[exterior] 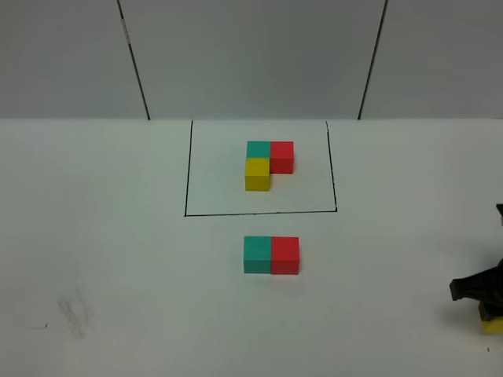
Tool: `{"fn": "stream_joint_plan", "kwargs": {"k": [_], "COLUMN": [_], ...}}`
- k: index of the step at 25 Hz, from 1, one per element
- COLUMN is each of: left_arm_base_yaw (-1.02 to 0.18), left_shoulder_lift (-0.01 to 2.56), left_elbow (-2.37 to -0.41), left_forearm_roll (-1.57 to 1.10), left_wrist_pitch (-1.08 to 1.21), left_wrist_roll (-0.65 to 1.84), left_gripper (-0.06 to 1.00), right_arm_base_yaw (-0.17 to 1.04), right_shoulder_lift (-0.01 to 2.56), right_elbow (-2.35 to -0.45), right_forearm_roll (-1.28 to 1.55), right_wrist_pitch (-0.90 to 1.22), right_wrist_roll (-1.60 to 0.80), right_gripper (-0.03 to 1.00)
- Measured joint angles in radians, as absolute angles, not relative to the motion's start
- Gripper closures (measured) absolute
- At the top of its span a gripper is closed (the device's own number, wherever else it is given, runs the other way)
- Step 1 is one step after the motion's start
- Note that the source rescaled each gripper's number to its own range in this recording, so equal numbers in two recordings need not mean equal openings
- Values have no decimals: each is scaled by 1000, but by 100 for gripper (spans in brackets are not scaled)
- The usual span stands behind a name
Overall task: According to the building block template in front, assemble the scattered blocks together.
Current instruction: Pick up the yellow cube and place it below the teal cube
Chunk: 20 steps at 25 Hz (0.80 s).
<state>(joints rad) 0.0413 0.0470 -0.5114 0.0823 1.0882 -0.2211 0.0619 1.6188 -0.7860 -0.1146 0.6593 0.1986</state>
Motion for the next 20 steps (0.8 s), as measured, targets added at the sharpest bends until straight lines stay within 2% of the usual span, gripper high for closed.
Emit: {"fn": "stream_joint_plan", "kwargs": {"k": [4,8,15,20], "left_arm_base_yaw": [41,41,41,41], "left_shoulder_lift": [47,47,47,47], "left_elbow": [-511,-511,-511,-511], "left_forearm_roll": [82,82,82,82], "left_wrist_pitch": [1088,1088,1088,1088], "left_wrist_roll": [-222,-222,-222,-222], "left_gripper": [58,58,58,58], "right_arm_base_yaw": [96,228,483,605], "right_shoulder_lift": [1516,1470,1515,1643], "right_elbow": [-857,-913,-1008,-1151], "right_forearm_roll": [-12,68,-92,-122], "right_wrist_pitch": [710,734,803,939], "right_wrist_roll": [199,241,597,838], "right_gripper": [73,73,73,73]}}
